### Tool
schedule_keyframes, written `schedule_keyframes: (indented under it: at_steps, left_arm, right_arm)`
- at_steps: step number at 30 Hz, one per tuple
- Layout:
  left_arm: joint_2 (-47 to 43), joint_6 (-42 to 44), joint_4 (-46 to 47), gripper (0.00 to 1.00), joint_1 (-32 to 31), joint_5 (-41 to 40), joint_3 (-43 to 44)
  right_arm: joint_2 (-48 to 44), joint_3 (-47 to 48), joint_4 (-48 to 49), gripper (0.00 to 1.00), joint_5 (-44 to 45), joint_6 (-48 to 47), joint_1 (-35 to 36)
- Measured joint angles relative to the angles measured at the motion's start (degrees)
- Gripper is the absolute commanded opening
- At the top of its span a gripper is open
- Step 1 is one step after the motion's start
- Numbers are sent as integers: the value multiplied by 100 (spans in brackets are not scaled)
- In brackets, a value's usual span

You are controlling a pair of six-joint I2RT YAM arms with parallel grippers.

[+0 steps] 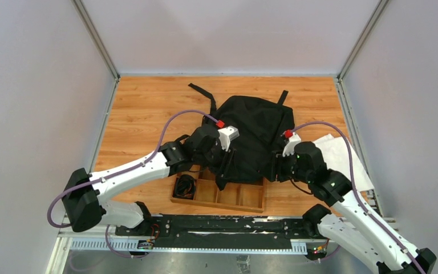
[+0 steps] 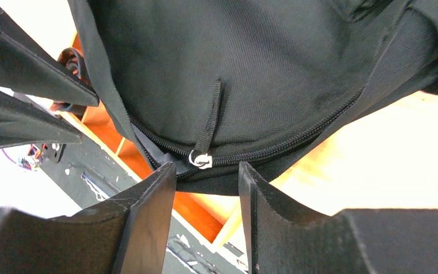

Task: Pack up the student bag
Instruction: Zip the student bag at the center of the board.

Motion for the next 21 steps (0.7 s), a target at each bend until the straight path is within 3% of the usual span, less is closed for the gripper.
schedule_keyframes:
  at_steps: [12, 18, 21]
  left_arm:
    - [63, 68, -361, 44, -9, -87, 1849]
    - [1099, -105, -479, 58, -219, -555, 2719]
    - [1749, -221, -750, 58, -525, -870, 2861]
  right_arm:
    - [334, 894, -181, 44, 730, -70, 0]
    - [262, 896, -306, 44, 1161, -26, -2]
    - [186, 870, -496, 48, 1475, 61, -4]
